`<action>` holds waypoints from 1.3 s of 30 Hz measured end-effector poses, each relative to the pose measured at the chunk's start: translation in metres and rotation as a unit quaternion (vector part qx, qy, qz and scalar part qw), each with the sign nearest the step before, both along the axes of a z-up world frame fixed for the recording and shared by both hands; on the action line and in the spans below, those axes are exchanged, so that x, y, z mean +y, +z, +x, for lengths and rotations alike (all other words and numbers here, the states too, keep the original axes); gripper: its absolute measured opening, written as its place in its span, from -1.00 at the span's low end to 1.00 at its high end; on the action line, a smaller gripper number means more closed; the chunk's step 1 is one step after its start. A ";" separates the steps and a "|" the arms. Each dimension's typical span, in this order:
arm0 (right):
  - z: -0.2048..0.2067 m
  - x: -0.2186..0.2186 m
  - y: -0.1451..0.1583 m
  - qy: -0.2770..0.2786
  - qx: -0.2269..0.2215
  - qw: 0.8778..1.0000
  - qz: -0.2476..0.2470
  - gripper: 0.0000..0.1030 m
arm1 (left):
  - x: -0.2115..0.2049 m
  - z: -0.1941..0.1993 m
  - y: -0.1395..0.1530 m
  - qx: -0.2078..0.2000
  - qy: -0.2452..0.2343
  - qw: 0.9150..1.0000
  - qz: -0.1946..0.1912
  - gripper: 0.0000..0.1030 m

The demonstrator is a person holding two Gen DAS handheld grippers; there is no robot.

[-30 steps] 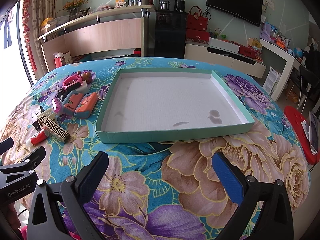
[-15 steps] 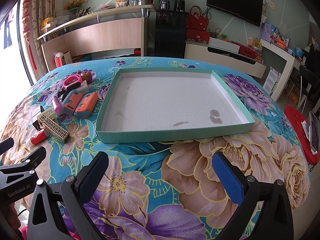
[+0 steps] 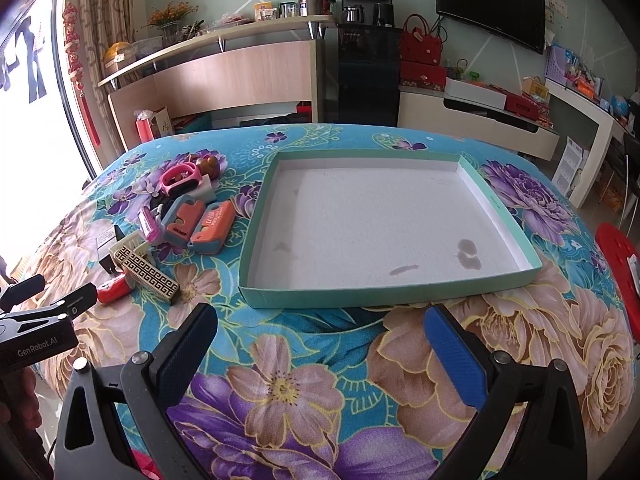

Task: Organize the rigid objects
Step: 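Grasp the black-and-gold patterned box with the right tool while the left tool grasps the red-white tube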

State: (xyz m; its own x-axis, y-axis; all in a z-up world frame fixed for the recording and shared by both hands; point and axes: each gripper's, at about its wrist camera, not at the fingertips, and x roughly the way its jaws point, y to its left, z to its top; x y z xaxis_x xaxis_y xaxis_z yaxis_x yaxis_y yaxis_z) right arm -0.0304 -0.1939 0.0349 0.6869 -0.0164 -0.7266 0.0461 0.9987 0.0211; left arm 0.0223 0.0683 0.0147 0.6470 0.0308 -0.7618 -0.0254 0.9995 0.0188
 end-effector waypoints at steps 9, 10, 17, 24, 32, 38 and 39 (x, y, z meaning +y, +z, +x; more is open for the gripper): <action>0.035 0.061 0.003 0.100 0.004 0.995 0.015 0.99 | 0.021 0.010 -0.025 0.024 -0.002 1.000 -0.005 1.00; 0.039 0.068 0.000 0.107 0.009 0.994 0.018 0.99 | 0.021 0.010 -0.028 0.027 -0.004 1.000 -0.002 1.00; 0.062 0.103 -0.024 0.149 0.038 0.988 0.024 0.80 | 0.015 0.017 -0.044 0.033 -0.027 0.999 0.007 1.00; 0.079 0.119 -0.044 0.175 0.067 0.982 0.038 0.55 | 0.010 0.029 -0.054 0.032 -0.048 0.998 0.012 0.91; 0.095 0.133 -0.059 0.199 0.087 0.975 0.050 0.30 | -0.001 0.038 -0.056 0.021 -0.092 0.995 0.013 0.72; 0.099 0.132 -0.065 0.203 0.096 0.972 0.068 0.05 | -0.006 0.040 -0.057 0.018 -0.113 0.993 0.004 0.38; 0.099 0.132 -0.064 0.204 0.094 0.972 0.069 0.02 | -0.007 0.039 -0.057 0.019 -0.116 0.993 0.000 0.33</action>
State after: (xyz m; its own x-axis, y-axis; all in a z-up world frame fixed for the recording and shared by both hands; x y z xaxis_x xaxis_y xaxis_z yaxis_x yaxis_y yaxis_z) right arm 0.0683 -0.0614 -0.0296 0.4703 0.3360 -0.8161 -0.3376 0.9228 0.1855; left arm 0.0615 0.0615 -0.0423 0.6082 -0.1160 -0.7853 0.2060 0.9784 0.0150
